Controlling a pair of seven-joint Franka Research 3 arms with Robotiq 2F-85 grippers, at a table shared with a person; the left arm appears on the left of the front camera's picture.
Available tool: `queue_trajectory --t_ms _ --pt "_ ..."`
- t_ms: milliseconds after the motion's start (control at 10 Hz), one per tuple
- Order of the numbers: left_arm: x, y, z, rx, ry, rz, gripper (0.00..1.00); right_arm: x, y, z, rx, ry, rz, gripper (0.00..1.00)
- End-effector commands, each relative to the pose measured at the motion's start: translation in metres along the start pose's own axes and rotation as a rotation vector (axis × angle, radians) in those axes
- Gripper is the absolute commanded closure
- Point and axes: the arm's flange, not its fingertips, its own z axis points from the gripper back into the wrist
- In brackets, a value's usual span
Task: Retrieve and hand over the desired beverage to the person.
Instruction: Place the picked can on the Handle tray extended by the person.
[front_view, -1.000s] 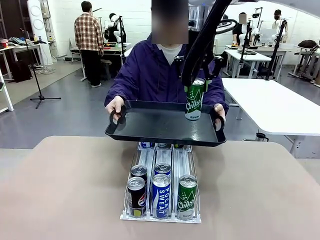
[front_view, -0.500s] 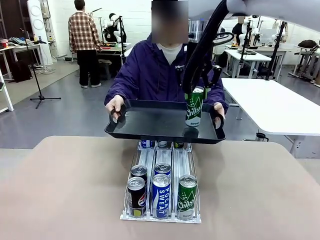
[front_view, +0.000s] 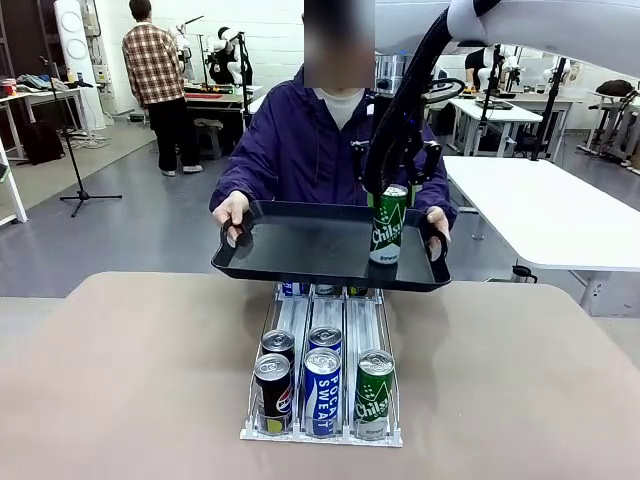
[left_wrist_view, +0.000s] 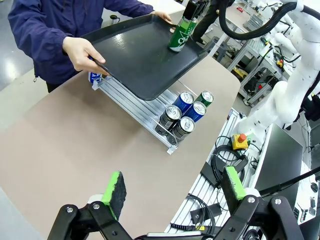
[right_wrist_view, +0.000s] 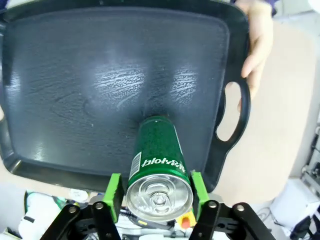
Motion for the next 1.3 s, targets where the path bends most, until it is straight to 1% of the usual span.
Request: queue_trajectory --t_ms 0,300,600,800,1000,1200 --pt "0.001 0.000 0.000 -0.011 -0.016 -0.015 0.00 0.003 -0.001 0.004 0.044 0.009 0.024 0.00" --pt "0.001 0.000 0.000 -0.011 -0.016 -0.015 0.00 0.004 0.000 0.003 0.048 0.008 0.028 0.00" --pt "0.001 0.000 0.000 -0.011 -0.016 -0.015 0.00 -0.007 -0.001 0.012 0.057 -0.012 0.018 0.00" --pt "0.001 0.000 0.000 -0.011 -0.016 -0.015 0.00 -0.046 -0.001 0.041 0.046 -0.071 -0.047 0.00" --pt "0.001 0.000 0.000 -0.011 -0.016 -0.015 0.00 -0.104 0.000 0.070 0.043 -0.106 -0.115 0.00" --pt "0.001 0.000 0.000 -0.011 -0.016 -0.015 0.00 -0.150 0.000 0.081 0.043 -0.108 -0.108 0.00"
